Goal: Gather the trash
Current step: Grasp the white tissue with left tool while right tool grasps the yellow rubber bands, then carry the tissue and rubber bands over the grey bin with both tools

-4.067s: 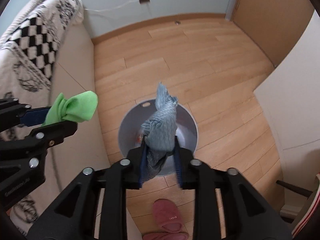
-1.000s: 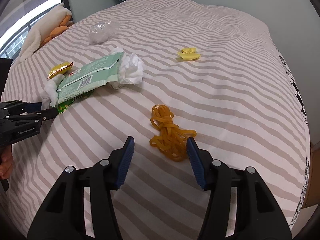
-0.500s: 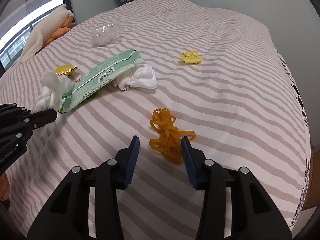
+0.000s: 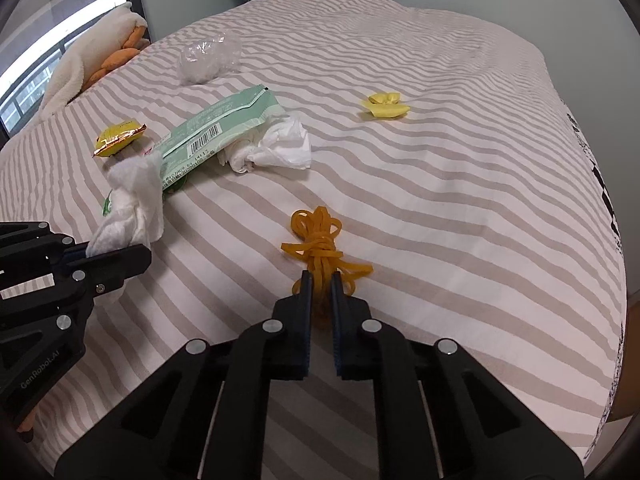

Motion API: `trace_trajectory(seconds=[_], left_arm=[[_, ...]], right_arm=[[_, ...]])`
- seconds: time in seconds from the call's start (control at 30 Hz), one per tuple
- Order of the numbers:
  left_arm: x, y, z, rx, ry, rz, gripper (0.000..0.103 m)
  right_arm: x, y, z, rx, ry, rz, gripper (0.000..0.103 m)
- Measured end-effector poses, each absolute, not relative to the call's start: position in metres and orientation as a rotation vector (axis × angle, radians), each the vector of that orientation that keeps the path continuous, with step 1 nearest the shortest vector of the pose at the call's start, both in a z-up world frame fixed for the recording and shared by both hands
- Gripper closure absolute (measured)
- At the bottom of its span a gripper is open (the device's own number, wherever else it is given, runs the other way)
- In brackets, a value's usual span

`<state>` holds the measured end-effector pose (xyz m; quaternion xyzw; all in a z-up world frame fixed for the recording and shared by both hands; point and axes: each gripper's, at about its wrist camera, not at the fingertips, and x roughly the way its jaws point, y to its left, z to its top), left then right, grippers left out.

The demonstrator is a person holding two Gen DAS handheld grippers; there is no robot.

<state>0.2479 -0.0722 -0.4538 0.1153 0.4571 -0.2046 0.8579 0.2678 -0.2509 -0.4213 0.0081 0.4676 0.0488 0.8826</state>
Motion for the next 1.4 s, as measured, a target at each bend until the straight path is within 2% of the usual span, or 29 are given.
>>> trace_trajectory(seconds=[0.33, 0.63, 1.0, 1.2, 1.4], left_arm=[[0.225, -0.089, -0.426, 0.263, 0.947, -0.424, 0.098], [0.168, -0.158, -0.383, 0.316, 0.896, -0.478, 0.098], [0.088, -0.320, -0.360, 0.404, 0.871, -0.687, 0.098], [0.056, -0.424, -0.371, 0.477, 0.877, -0.846, 0.098], [0.032, -0.520, -0.410, 0.557, 0.927, -0.999, 0.098]], right_arm=[[0.230, -0.270, -0.379, 0.034, 0.901, 0.135, 0.097], [0.156, -0.345, -0.334, 0.090, 0.850, 0.070, 0.097], [0.039, -0.499, -0.310, 0.169, 0.815, -0.172, 0.097], [-0.025, -0.591, -0.329, 0.250, 0.841, -0.374, 0.097], [-0.067, -0.669, -0.369, 0.356, 0.871, -0.541, 0.097]])
